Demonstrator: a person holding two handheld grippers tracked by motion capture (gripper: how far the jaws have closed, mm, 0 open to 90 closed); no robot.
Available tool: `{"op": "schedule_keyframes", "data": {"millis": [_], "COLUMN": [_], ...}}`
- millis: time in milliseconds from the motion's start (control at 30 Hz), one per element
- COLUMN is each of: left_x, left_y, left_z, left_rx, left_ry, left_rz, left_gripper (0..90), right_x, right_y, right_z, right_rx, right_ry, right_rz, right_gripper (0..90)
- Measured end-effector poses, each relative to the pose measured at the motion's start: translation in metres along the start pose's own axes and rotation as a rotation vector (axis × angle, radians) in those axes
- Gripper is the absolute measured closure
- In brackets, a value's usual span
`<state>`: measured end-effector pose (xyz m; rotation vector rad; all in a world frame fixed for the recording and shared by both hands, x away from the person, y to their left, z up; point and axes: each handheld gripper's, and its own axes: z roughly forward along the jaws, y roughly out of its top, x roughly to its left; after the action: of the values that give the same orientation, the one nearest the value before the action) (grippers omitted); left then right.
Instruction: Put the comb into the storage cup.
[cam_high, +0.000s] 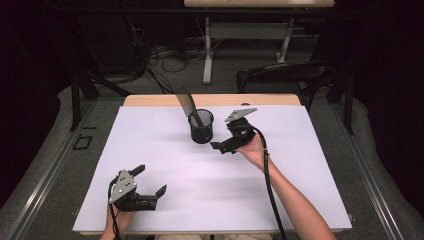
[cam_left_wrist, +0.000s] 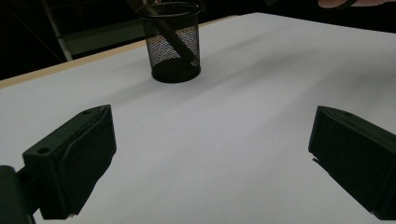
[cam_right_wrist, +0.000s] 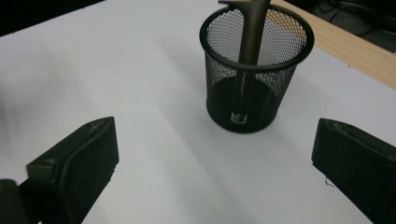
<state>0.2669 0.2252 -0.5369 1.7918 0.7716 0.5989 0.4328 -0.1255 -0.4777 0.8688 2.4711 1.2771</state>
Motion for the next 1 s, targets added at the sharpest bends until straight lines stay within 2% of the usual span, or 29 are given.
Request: {"op": "schedule_keyframes", "data": {"millis": [267,767,1000], "left_x": [0.0,0.0,0.0], "left_y": [0.0,0.0,0.0], "left_z": [0.001,0.001,0.001], "left_rx": [0.001,0.001,0.002], "left_ry": [-0.003,-0.002,0.0], "left_rz": [-0.001,0.0,-0.001], "left_gripper": [1.0,1.0,1.1], "right_x": [0.004,0.013,0.022], "right_y": [-0.014,-0.037,-0.049], "right_z": [-0.011,-0.04,-0.055], "right_rx": [0.04,0.031,0.012], "right_ry": [0.005,0.007,-0.001], "right_rz": [-0.007,-0.004,-0.023], "right_gripper": [0.0,0.0,0.0]}}
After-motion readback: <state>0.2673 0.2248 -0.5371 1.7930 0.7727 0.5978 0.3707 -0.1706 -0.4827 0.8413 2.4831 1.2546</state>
